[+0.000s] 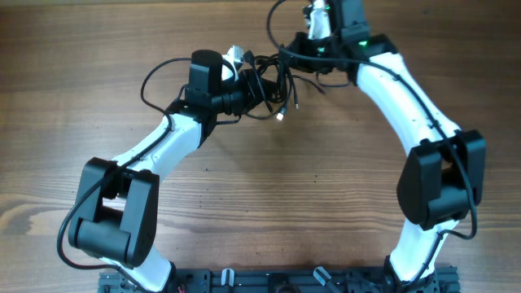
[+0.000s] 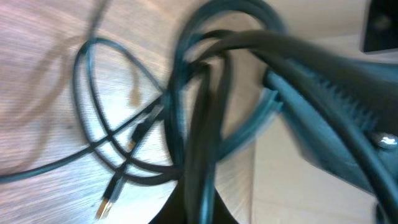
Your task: Untangle cables
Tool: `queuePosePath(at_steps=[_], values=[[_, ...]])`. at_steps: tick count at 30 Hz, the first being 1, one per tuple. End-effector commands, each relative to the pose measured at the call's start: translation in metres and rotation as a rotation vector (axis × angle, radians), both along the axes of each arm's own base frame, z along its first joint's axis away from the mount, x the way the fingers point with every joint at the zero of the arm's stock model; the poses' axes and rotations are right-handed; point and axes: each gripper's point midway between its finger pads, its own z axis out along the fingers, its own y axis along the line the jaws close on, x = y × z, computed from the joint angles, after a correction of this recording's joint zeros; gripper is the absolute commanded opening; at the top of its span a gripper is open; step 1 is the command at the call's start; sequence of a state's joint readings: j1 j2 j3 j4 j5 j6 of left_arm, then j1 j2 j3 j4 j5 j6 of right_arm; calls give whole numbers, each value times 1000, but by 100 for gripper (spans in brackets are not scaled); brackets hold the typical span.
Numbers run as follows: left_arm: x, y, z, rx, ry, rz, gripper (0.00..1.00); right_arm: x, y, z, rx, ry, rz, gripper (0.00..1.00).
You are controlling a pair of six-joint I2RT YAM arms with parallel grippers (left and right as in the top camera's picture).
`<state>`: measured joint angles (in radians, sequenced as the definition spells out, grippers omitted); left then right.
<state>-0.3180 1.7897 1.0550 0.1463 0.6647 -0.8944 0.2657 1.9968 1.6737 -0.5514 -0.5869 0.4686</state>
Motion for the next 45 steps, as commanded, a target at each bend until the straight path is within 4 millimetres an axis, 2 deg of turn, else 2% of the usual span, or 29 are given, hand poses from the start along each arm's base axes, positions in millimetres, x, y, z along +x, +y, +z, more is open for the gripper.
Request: queuePosePath(at_steps=[1, 5, 8, 10, 13, 15, 17, 19, 20, 23, 24, 27, 31, 36, 39, 45], values=[[2, 15, -17, 101, 43, 74, 4, -15, -27, 70, 138, -112, 93, 4], [-1, 41, -47, 245, 131, 186, 4, -42, -53, 134, 318, -181, 179, 4], [-7, 50, -58, 343, 105, 150, 4, -61, -83, 183, 483, -231, 237, 4], [-12, 52, -63, 382, 96, 112, 4, -65, -109, 204, 575, -225, 240, 4], [-18, 56, -69, 438, 81, 67, 4, -59, -149, 220, 624, -225, 181, 4], [-24, 60, -75, 476, 84, 39, 4, -38, -189, 218, 575, -262, 15, 4], [-27, 61, -77, 494, 82, 17, 4, -25, -216, 212, 527, -290, -103, 4], [-30, 62, -79, 498, 93, 13, 4, -18, -235, 203, 489, -282, -195, 4], [-30, 62, -79, 499, 96, 12, 4, -19, -236, 200, 476, -284, -197, 4], [-30, 59, -77, 486, 93, 5, 4, -23, -222, 177, 418, -238, -182, 5], [-30, 56, -75, 466, 90, -4, 4, -25, -213, 162, 370, -200, -189, 6], [-26, 30, -53, 306, 44, -55, 4, -37, -176, 123, 222, -103, -141, 26], [-7, 21, -31, 143, 101, 72, 4, -55, -126, 100, 99, -61, -16, 37], [3, 13, -12, -23, 207, 173, 4, -66, -92, 80, -27, -37, 51, 39], [3, 12, -10, -79, 278, 214, 4, -70, -73, 71, -95, -52, 100, 38], [-1, 7, -7, -115, 321, 200, 4, -66, -41, 32, -163, 6, 143, 38]])
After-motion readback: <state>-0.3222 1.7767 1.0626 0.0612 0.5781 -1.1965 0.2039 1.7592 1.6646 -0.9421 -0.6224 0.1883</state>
